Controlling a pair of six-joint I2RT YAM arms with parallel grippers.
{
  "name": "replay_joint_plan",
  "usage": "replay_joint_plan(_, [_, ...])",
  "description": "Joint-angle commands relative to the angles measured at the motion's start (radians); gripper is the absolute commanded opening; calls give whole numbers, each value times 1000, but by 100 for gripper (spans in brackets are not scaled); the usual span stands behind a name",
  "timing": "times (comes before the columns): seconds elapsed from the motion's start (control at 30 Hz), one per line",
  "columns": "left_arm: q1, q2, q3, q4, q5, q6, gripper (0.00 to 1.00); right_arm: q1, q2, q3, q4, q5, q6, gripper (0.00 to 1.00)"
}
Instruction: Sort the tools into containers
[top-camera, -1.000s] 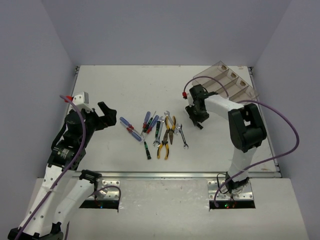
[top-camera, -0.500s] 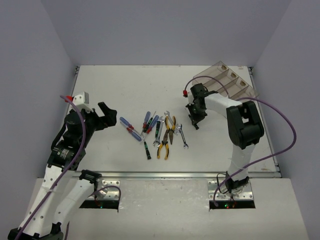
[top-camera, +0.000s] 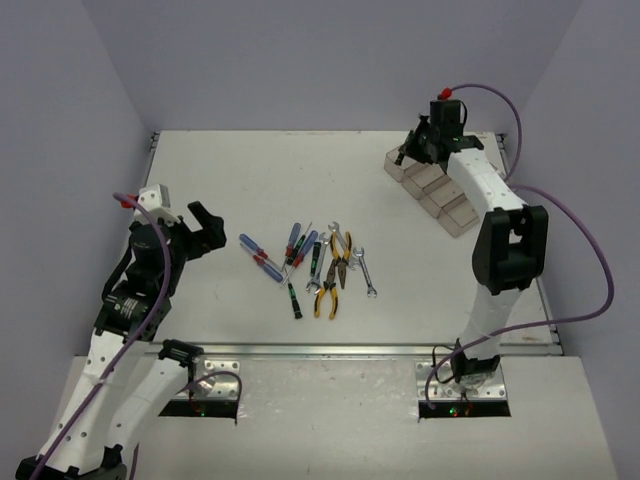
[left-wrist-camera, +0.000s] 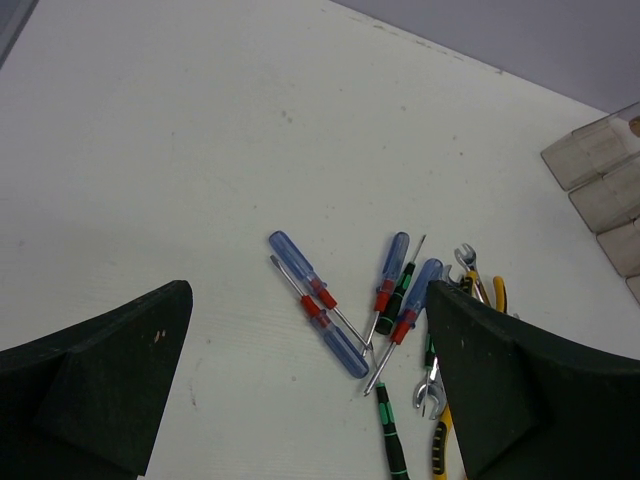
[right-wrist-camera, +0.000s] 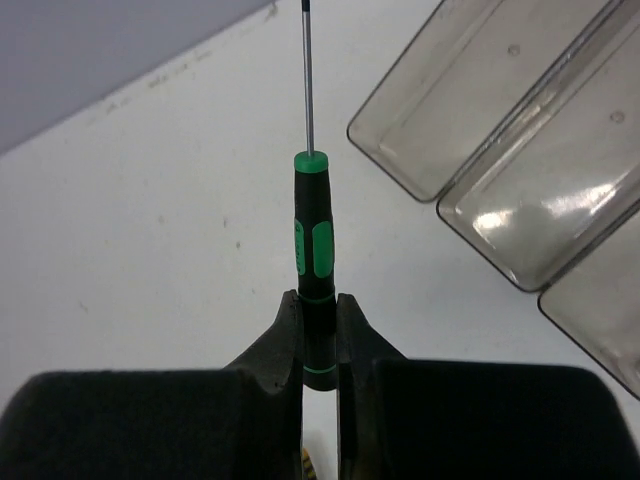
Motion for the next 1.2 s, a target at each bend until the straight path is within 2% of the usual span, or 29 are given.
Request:
replay_joint_plan(0.0, [-11, 19, 16, 21, -18, -9, 100, -28, 144, 157, 1, 230, 279, 0])
replay_joint_plan(0.1, [-10, 27, 14, 22, -2, -7, 100, -36, 240, 276, 11, 323, 336, 0])
replay_joint_plan(0.2, [-10, 32, 14, 26, 11, -4, 100, -39, 334, 374, 33, 374, 316, 0])
replay_joint_plan(0.33, [-10, 34, 14, 25, 13, -2, 100, -39, 393, 402, 124, 414, 254, 0])
replay_joint_plan(0.5, [-11, 31, 13, 26, 18, -2, 100, -39, 452, 448, 132, 412, 216, 0])
replay_joint_plan(0.53, [-12, 30, 13, 27, 24, 0, 100, -39, 452, 439, 134, 414, 216, 5])
replay_joint_plan(0.6, [-13, 30, 12, 30, 40, 3, 100, -40, 445, 413, 144, 415, 218, 21])
replay_joint_plan(0.67, [-11, 27, 11, 34, 48, 6, 100, -42, 427, 394, 153, 406, 210, 53])
replay_joint_plan(0.77, [-11, 22, 11, 35, 49, 8, 100, -42, 400, 392, 155, 389, 192, 81])
replay_joint_plan(0.9, [-11, 13, 8, 37, 49, 8, 100, -35, 343, 408, 143, 333, 120, 82])
replay_joint_plan(1.03, [-11, 9, 7, 40, 35, 6, 100, 15, 233, 368, 89, 210, -72, 80])
replay_joint_plan(1.17, [-8, 20, 12, 26, -20, -11, 100, 152, 75, 186, -7, 165, -248, 80])
